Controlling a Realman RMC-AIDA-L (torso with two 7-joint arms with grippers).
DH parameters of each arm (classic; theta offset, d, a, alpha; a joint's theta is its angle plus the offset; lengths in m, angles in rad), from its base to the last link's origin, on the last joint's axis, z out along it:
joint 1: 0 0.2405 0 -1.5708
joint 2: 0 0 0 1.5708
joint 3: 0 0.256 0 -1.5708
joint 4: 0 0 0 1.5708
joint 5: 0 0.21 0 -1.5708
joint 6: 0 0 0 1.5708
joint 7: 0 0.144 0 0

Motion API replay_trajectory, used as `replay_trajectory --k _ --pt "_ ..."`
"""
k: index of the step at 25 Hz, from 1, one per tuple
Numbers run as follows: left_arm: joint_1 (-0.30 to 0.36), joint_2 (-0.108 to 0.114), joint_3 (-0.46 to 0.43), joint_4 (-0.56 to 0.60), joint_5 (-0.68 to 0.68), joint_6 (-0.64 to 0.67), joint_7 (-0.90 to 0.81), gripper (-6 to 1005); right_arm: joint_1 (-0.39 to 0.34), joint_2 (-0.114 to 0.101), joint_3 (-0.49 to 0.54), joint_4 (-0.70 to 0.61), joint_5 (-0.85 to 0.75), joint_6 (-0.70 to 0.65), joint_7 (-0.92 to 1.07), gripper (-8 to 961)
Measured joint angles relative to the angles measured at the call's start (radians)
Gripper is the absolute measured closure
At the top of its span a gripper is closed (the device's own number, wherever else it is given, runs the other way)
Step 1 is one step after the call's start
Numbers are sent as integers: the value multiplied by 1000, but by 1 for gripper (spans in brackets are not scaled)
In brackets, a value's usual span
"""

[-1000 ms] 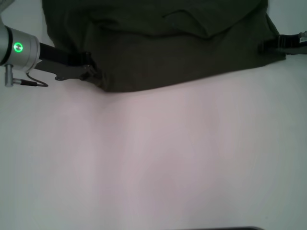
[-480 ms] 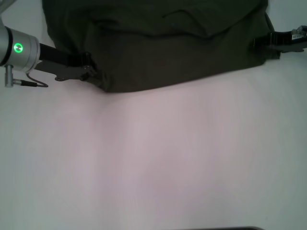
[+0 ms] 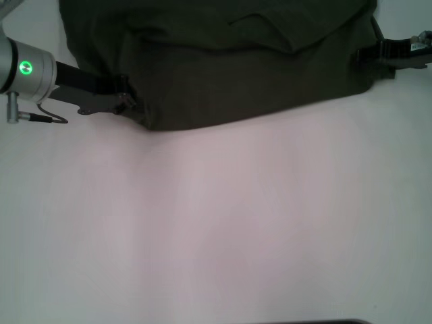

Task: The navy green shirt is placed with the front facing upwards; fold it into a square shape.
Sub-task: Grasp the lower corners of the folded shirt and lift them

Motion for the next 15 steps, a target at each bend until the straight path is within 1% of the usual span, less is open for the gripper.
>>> replay_trajectory --k 4,9,15 --pt "-1 0 0 0 0 3 -1 969 4 -5 -4 -4 0 -19 1 299" --pt "-2 0 0 -1 0 6 -3 969 1 -9 -3 -50 2 -66 2 495" --pt "-3 0 -3 -1 0 7 -4 968 0 -19 -6 -49 -3 -69 10 747"
